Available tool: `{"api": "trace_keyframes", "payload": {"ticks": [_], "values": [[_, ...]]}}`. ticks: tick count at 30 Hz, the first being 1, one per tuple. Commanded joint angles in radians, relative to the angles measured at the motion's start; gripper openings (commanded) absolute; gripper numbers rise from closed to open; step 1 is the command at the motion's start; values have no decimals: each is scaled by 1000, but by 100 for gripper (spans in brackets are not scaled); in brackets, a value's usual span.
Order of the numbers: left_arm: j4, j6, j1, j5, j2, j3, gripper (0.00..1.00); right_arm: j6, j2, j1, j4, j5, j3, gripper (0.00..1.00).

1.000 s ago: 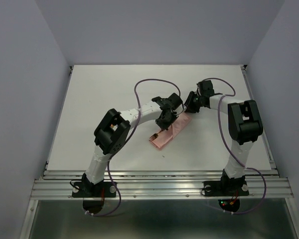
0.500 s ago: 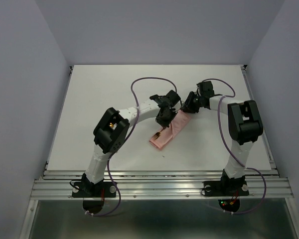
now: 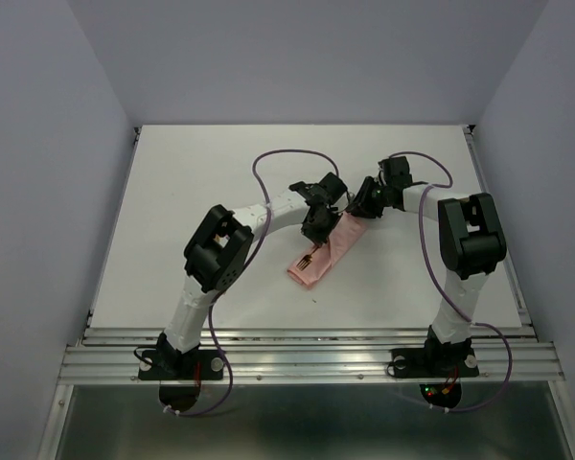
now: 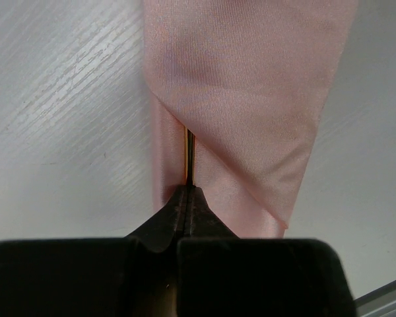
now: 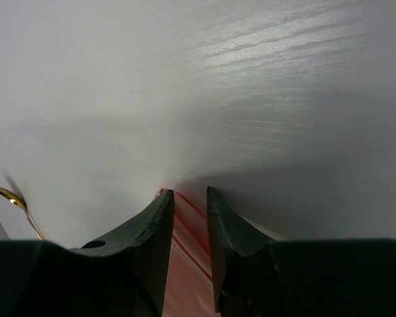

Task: Fold the napkin into a case and place the utensils inside
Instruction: Stuff the fork into the folded napkin.

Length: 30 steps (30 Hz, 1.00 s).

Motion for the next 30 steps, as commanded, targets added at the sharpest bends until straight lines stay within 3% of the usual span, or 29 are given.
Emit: {"api": "trace_keyframes", "payload": {"ticks": [1,18,22,25,30], "values": [[4,-5,0,23,3,68,0,-6,-22,12,-14,13,-17,33],[-19,-6,-1,-17,33,105,0,-9,-25,12,-16,12,-19,33],[-30,-14,0,-34,29,108,33,-9,-25,12,-16,13,-20,33],[-40,-23,0,-52,9,106,45,-15,-28,12,-19,18,-20,33],[-74,-37,-1,-89,-28,129,46,-27,-49,12,-45,71,-9,33]]}}
